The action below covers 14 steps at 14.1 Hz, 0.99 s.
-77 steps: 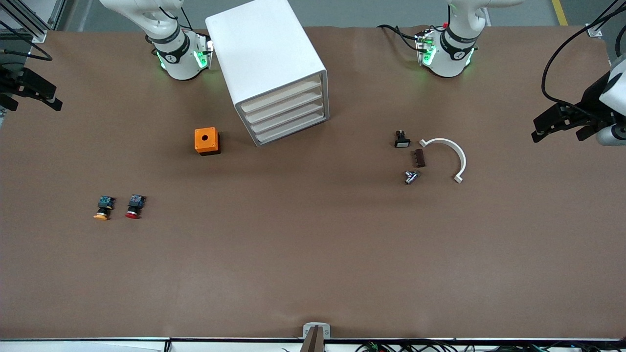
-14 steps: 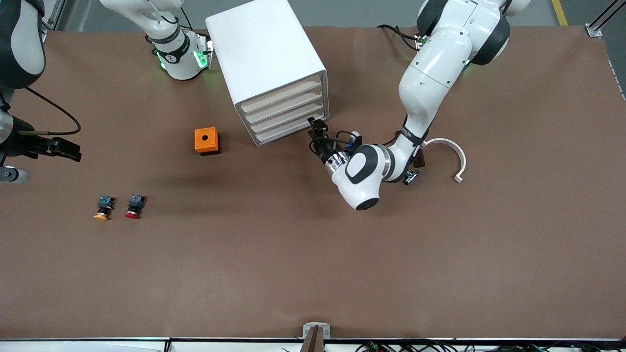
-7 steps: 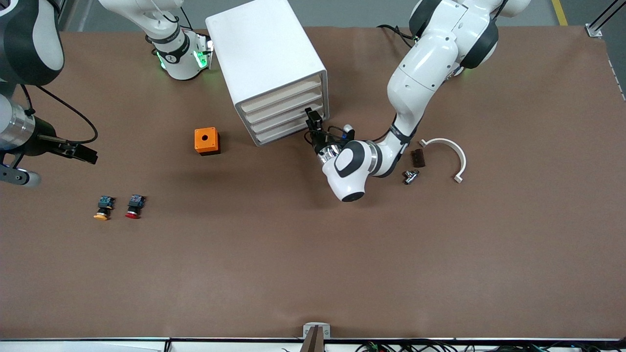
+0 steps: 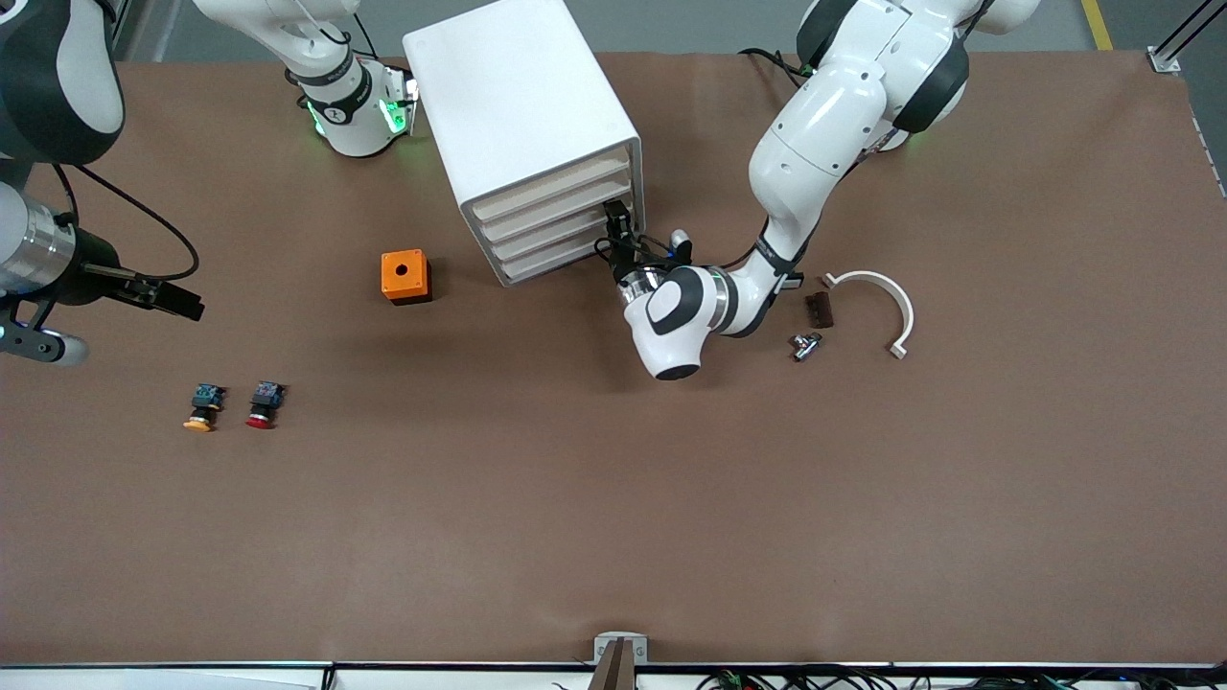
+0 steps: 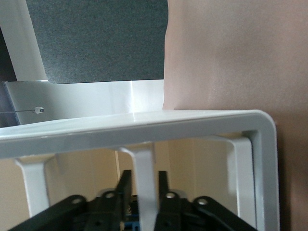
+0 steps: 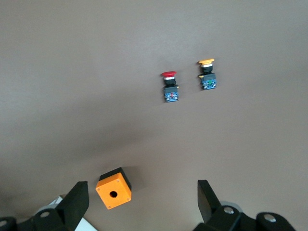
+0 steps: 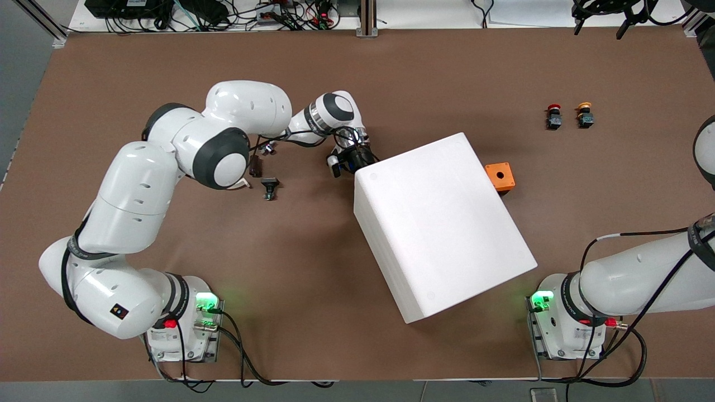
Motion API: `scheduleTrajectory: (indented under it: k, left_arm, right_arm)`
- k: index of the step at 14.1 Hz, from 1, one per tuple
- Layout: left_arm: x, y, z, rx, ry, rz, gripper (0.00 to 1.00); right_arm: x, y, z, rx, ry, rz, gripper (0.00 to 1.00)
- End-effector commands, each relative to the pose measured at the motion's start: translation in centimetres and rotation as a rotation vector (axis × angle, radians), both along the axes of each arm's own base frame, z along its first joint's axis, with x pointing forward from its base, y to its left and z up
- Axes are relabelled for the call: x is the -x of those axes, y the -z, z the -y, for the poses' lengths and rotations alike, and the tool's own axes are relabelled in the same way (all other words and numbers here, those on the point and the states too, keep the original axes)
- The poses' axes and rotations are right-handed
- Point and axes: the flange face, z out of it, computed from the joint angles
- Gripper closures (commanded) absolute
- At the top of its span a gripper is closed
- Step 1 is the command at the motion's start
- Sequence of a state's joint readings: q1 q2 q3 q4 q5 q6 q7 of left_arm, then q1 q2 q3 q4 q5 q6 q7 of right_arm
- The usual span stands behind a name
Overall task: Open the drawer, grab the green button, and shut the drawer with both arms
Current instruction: 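Grasp the drawer handle with the left gripper while the right gripper approaches, then pull the drawer open with the left gripper while the right gripper reaches in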
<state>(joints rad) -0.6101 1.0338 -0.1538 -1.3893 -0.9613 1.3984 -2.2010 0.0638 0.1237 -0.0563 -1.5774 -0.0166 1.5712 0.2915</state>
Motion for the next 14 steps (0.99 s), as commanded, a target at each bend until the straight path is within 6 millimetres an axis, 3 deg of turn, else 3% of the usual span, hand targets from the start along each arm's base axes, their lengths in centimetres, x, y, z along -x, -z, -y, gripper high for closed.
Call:
scheduleTrajectory:
  k: [1, 7, 11, 14]
  left_arm:
    - [0.1, 0.5, -0.1, -0.022, -0.008, -0.030, 0.84]
    - [-1.8, 0.6, -1.5, -0.026, -0.048, -0.023, 0.92]
    - [-5.0, 0.6, -4.2, -0.025, -0.120, -0.013, 0.91]
    - [-8.4, 1.0, -7.2, -0.033, -0.218, 0.016, 0.88]
  right_arm:
    - [0.5, 0.1, -1.5, -0.017, 0.069, -0.011, 0.00]
    - [1.6, 0.7, -8.9, 0.011, 0.147, -0.009, 0.00]
    - [3.6, 2.1, -11.2, -0.005, 0.221, 0.008, 0.00]
    - [4.3, 2.5, -15.9, -0.002, 0.288, 0.024, 0.00]
